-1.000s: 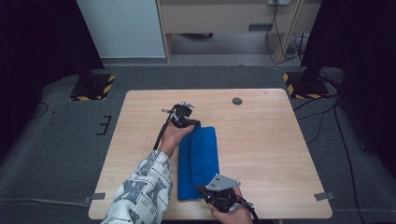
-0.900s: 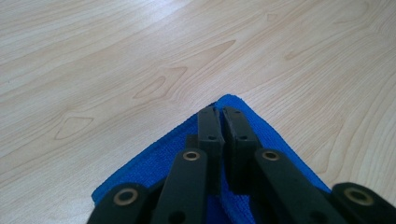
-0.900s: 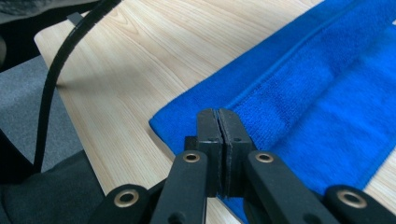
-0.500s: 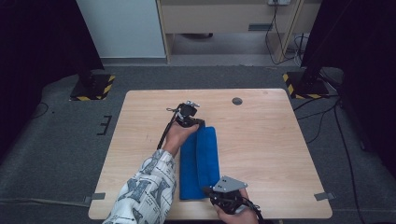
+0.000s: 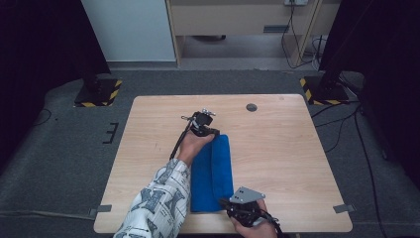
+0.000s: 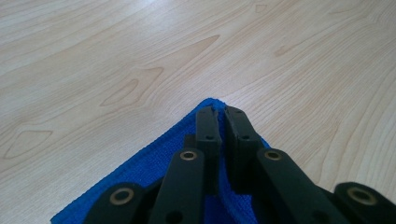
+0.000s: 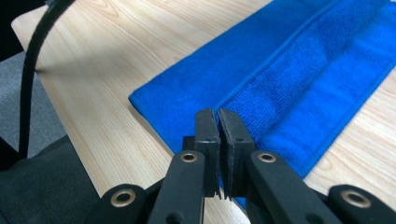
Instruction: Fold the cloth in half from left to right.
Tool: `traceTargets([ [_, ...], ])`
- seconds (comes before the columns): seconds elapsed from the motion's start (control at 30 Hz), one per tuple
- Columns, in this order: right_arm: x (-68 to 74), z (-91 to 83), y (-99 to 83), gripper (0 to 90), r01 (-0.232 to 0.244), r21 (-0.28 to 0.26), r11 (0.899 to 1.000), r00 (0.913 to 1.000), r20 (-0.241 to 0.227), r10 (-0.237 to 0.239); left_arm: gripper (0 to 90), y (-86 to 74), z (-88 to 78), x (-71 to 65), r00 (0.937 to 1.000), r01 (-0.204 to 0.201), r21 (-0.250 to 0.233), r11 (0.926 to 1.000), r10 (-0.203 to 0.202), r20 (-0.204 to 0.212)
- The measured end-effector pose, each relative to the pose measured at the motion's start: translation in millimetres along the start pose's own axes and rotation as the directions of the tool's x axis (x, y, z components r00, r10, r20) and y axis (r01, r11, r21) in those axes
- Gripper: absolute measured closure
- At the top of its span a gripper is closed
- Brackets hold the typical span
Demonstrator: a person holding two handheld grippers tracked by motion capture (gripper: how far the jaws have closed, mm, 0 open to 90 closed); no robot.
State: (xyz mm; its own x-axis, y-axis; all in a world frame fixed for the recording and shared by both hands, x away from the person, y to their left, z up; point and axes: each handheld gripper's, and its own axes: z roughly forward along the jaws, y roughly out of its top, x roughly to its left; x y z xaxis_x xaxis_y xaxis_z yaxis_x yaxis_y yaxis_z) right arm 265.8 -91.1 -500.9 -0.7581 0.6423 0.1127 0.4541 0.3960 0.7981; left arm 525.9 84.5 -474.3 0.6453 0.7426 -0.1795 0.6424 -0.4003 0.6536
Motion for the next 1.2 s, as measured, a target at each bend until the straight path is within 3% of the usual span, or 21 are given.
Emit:
traceTargets([
  [0.37, -2.2, -4.8, -2.1, 88.4, -0.01, -0.009, 1.0, 0.9999, 0.007, 0.01, 84.9, 4.8, 6.0, -7.5, 0.9999, -0.008, 0.007, 0.9999, 0.008, 0.007],
  [0.7, -11.3, -3.5, -10.2, 82.5, -0.051, 0.026, 0.998, 0.9984, 0.028, 0.05, 76.2, 4.5, 9.2, -9.5, 0.9999, -0.003, 0.014, 0.9999, 0.003, 0.01],
  [1.1, -13.7, -3.9, -11.9, 86.6, -0.056, 0.035, 0.998, 0.9981, 0.028, 0.055, 80.8, 5.9, 10.6, -14.7, 0.9997, -0.014, 0.012, 0.9998, 0.014, 0.022],
  [1.2, -13.1, -5.5, -11.8, 84.2, -0.061, 0.04, 0.997, 0.9979, 0.023, 0.06, 78.0, 5.7, 10.7, -15.6, 0.9997, -0.014, 0.013, 0.9998, 0.013, 0.019],
])
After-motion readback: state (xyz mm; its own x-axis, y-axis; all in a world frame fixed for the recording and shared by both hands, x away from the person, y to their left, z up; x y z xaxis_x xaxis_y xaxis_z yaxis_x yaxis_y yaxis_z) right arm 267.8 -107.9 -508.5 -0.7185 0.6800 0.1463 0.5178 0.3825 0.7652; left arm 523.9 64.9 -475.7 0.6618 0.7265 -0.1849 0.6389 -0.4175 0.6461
